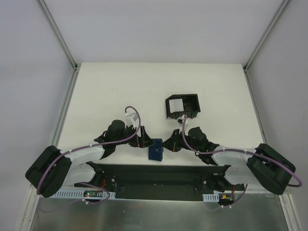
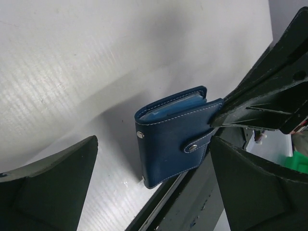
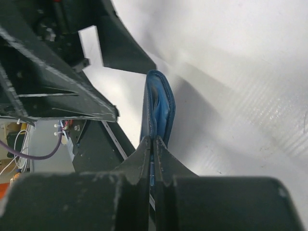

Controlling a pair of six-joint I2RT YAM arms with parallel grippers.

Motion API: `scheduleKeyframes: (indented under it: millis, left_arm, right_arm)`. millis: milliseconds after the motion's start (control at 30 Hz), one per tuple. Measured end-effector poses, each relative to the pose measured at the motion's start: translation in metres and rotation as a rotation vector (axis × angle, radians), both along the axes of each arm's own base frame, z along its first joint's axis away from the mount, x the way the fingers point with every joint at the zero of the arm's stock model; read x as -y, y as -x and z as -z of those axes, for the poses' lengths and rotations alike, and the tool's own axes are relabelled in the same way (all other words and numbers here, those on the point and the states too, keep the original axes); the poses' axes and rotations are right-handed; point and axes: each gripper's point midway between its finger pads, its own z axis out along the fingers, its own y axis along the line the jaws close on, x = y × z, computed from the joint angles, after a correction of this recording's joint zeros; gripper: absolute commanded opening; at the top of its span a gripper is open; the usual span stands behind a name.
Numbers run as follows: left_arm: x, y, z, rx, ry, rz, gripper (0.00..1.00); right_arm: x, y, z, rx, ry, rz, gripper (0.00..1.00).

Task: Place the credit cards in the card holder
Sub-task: Open the card holder at the center of the board.

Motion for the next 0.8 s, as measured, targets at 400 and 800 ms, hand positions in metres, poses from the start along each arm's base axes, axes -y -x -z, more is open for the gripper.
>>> scheduleKeyframes:
  millis: [400, 800]
  left_arm:
    - [0.023, 0.016, 0.010, -0.050, 0.210, 0.147, 0.65]
    - [0.022, 0.027, 0.020, -0.182, 0.285, 0.152, 0.32]
  right_arm:
    - [0.004, 0.000, -0.019, 0.116, -0.005, -0.035, 0.00]
    - [0.008, 0.002, -0.009, 0.098, 0.035, -0.035, 0.00]
